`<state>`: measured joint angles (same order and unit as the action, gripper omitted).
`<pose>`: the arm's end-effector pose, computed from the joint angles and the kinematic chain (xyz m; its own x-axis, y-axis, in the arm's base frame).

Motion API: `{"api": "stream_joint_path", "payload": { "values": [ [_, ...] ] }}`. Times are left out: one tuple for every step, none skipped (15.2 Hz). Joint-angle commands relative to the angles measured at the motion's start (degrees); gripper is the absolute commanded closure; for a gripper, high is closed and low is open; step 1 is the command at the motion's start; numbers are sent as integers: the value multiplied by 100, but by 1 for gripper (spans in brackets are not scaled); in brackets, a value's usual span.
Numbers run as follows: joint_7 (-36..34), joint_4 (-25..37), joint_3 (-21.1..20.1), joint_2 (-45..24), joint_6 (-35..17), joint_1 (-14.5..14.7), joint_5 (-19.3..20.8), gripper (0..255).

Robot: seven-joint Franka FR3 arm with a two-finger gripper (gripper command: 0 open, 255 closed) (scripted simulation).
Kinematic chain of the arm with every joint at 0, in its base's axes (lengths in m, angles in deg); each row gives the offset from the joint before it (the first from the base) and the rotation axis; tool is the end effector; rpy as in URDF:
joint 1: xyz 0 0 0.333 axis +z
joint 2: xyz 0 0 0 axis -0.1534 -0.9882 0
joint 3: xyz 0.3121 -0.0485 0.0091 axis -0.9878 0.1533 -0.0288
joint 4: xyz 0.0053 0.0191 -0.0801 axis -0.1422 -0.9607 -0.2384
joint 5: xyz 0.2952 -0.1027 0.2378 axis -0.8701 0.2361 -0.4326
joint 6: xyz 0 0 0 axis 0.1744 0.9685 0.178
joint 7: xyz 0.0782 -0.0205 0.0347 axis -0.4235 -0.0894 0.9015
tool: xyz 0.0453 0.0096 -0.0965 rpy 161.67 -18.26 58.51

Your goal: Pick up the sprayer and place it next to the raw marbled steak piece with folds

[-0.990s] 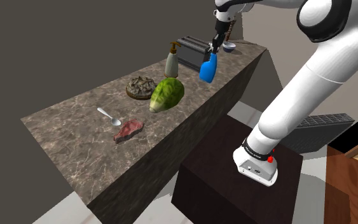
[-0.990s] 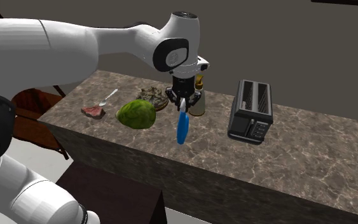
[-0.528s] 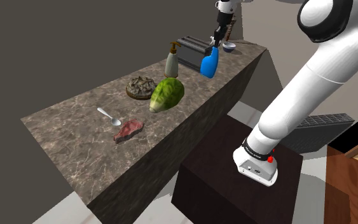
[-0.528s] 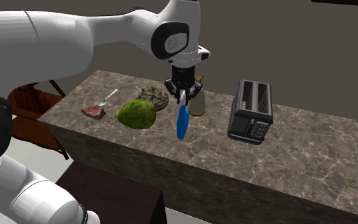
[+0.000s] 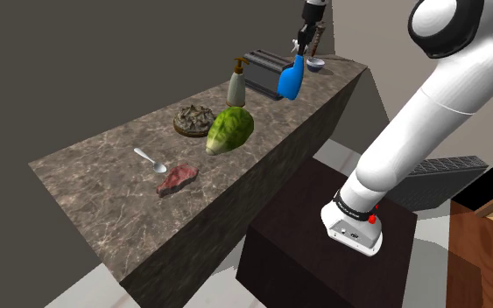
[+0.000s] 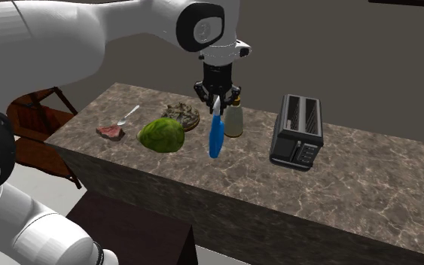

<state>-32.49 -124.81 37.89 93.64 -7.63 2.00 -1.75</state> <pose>0.4511 -0.2851 0.5946 0.9965 0.0834 -0.0008 0.0834 -0.9965 0.0002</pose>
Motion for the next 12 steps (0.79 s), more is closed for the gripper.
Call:
{"api": "stream_joint_path", "payload": {
  "values": [
    [12, 216, 3, -46, 175, 1, -19, 255],
    [18, 312, 5, -63, 255, 1, -26, 255],
    [24, 409, 7, -81, 335, 0, -34, 255],
    [30, 509, 9, -101, 416, -1, -42, 255],
    [37, 611, 12, -123, 498, -2, -50, 255],
    [45, 714, 15, -147, 580, -3, -60, 255],
    [53, 820, 19, -172, 663, -5, -70, 255],
    [61, 928, 23, -199, 746, -7, -81, 255],
    [70, 1039, 27, -228, 830, -9, -93, 255],
    [80, 1152, 32, -259, 915, -13, -105, 255],
    [90, 1268, 38, -292, 1000, -16, -118, 255],
    [101, 1386, 44, -327, 1087, -21, -133, 255]
  ]
}}
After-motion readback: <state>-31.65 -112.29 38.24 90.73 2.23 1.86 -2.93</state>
